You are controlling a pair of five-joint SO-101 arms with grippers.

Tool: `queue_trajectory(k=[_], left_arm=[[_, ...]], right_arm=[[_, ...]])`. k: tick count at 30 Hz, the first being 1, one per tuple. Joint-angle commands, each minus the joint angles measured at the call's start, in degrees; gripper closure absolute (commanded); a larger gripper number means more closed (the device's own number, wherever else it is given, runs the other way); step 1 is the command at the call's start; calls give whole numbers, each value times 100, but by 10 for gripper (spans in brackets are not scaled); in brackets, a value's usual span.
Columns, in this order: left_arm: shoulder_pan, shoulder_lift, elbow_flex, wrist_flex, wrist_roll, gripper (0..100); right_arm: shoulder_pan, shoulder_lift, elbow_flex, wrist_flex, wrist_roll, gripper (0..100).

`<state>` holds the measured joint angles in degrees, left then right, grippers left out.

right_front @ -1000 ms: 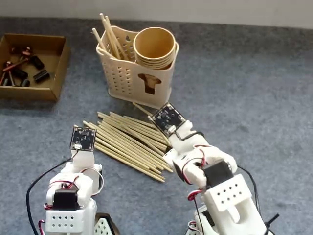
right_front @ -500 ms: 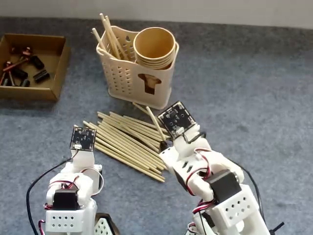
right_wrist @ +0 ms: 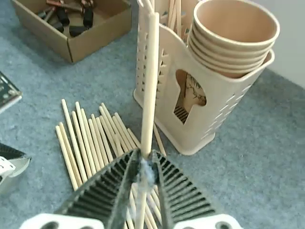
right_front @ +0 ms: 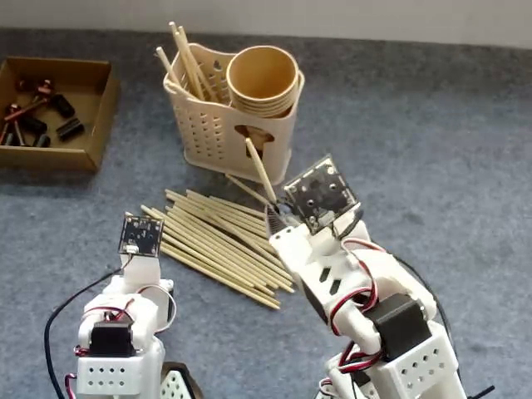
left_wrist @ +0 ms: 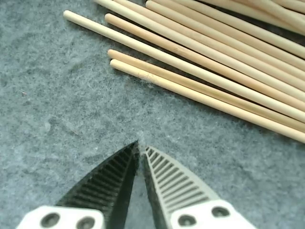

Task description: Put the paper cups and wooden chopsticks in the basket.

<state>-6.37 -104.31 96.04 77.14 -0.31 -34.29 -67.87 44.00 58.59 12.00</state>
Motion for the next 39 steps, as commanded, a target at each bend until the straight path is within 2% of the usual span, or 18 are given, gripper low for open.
queue_trajectory(k=[1, 24, 39], left_arm=[[31, -22, 110, 44, -18, 994], [31, -22, 110, 44, -18, 994], [31, -22, 110, 44, -18, 994]], right_arm=[[-48, -57, -242, -514, -70, 993], [-48, -31, -215, -2738, -70, 993], [-48, 163, -215, -3178, -35, 993]])
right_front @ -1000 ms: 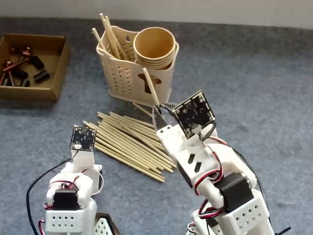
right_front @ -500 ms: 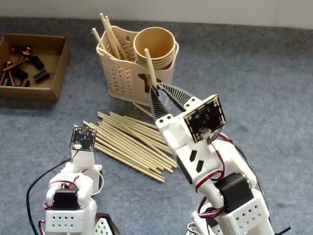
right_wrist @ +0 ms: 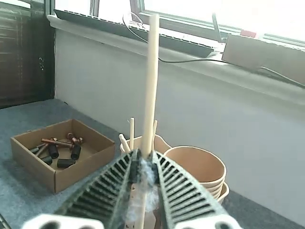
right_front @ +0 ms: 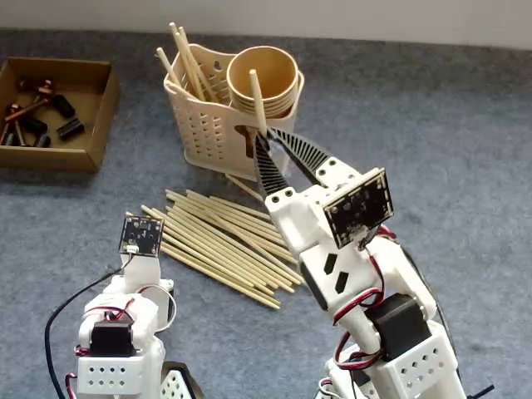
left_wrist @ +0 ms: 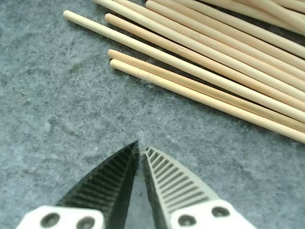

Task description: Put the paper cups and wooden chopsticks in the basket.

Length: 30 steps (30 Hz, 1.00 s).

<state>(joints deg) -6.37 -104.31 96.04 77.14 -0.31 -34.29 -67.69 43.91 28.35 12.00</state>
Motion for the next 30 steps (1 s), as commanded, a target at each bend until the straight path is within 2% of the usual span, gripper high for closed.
queue_trajectory(k=[1, 7, 15, 30], left_arm=[[31, -22, 110, 44, -18, 994], [31, -22, 110, 44, -18, 994], [31, -22, 110, 44, -18, 994], [31, -22, 110, 44, -18, 994]], right_arm=[[-31, 277, -224, -145, -44, 993], [-22, 963, -435, -259, -62, 993], [-22, 1587, -505, -927, -53, 993], [-48, 2941, -884, -3134, -62, 993]])
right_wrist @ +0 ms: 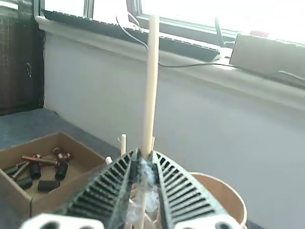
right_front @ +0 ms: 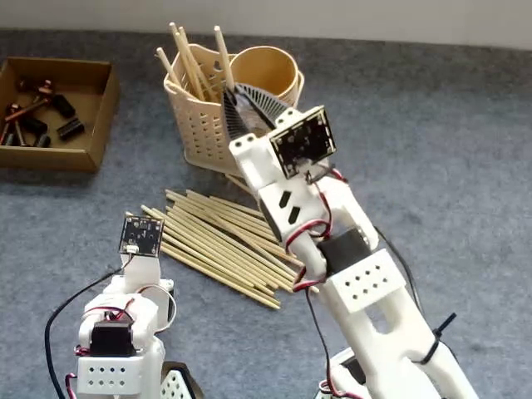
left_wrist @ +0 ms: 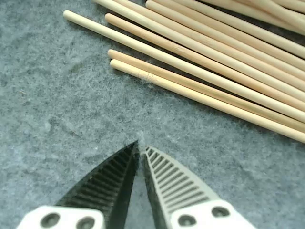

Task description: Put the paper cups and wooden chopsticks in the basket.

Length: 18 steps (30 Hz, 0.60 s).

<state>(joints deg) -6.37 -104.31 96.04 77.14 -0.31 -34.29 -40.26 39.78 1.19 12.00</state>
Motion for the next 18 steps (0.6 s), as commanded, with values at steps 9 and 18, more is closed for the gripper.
queue_trajectory(k=[9, 18], left_arm=[[31, -22, 110, 44, -18, 994], [31, -22, 110, 44, -18, 994]], right_arm=[[-48, 1604, -2167, -541, -53, 993], [-84, 2703, -3301, -541, -44, 993]])
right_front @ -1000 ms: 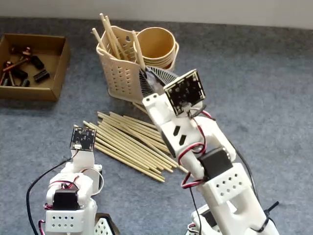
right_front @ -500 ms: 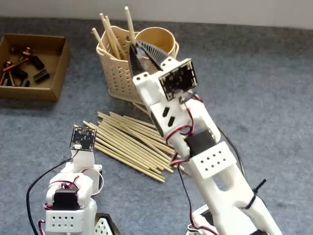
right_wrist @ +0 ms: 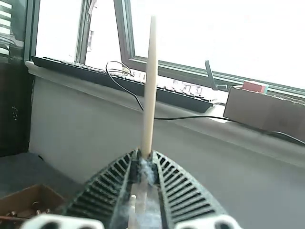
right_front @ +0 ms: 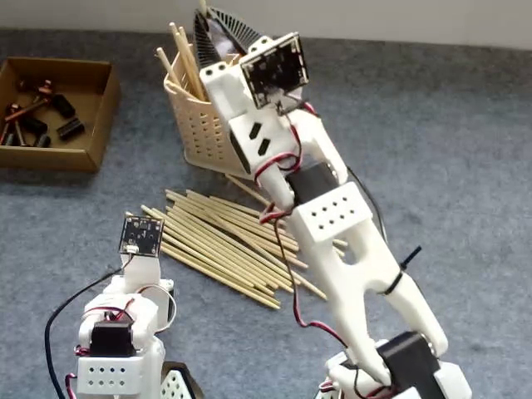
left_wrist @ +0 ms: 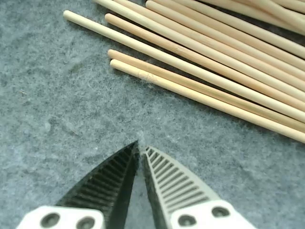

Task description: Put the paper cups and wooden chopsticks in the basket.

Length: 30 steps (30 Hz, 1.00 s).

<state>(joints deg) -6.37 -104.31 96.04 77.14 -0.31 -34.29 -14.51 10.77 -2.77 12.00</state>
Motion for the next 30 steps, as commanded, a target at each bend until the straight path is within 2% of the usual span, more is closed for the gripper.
queue_trajectory(k=[1, 7, 12, 21, 30], left_arm=[[31, -22, 110, 44, -18, 994], [31, -22, 110, 44, -18, 994], [31, -22, 110, 44, -18, 994], [31, -22, 110, 44, -18, 994], [31, -22, 110, 44, -18, 994]], right_arm=[[-127, 215, -426, -145, -44, 993], [-242, 541, -347, -136, -44, 988], [-268, 400, -119, -84, -62, 900], [-268, 66, -101, 418, -44, 903], [-558, -769, -84, 1789, -44, 903]])
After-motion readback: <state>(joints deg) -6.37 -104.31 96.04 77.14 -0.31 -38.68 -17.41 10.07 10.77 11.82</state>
